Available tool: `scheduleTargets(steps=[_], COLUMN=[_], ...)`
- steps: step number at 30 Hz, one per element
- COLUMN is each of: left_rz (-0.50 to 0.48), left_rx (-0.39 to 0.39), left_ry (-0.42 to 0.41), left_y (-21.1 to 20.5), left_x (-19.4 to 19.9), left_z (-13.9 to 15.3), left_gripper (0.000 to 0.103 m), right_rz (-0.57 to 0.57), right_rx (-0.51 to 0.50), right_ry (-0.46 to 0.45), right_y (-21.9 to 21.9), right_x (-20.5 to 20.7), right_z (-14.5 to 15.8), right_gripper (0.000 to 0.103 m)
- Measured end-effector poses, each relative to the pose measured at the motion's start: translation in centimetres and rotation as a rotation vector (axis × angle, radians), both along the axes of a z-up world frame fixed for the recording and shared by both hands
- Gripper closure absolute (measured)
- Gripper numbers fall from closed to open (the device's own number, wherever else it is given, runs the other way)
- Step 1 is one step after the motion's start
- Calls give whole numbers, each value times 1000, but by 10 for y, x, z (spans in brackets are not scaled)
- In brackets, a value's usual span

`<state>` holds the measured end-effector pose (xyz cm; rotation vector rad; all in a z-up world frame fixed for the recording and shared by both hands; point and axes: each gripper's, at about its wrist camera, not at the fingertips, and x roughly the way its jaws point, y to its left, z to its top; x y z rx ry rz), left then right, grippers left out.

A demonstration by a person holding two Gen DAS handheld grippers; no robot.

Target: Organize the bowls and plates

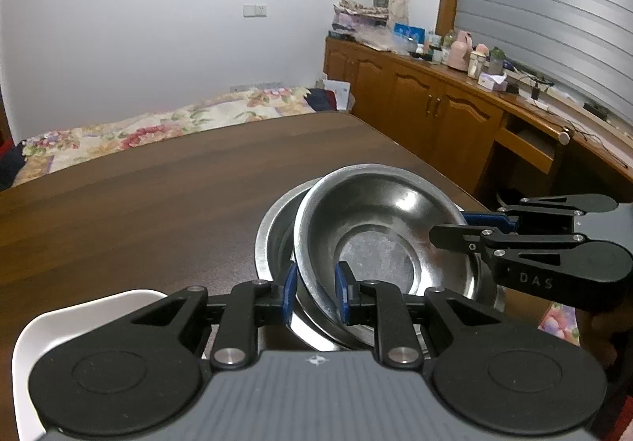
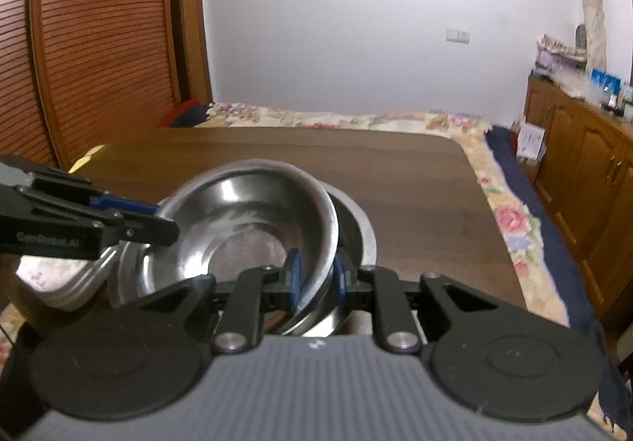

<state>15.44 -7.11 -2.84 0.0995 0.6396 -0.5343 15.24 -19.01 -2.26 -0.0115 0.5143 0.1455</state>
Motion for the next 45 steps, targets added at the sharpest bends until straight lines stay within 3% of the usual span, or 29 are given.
scheduleTargets(steps=[19,26,28,30,32,34,45], left_rz=[54,78,88,106,125,138,194], left_rx=[-71,-75,-80,-73,-71,-75,-88], left_ry=[-52,-104,-120,-146,-159,-159,-128], left_y=[5,8,10,10,11,10,9], left_x=[-15,-21,-24,-26,-27,-26,-24], left_z=[6,12,12,11,8,6,-18], left_gripper=[77,57,49,39,36,33,32], right_rz=[-27,-34,-46,-66,-83,-96,-109], right_rx=[44,43,40,33,35,46,102], right_ry=[-79,-117,-136,-158,-167,-171,-175], right_y=[-6,-2,-2,-3,-5,-8,-22], right_x=[-5,-11,-14,-16,-17,-17,-3], right_z=[3,9,8,7,3,-1,-25], right_gripper=[83,78,63,56,56,49,49])
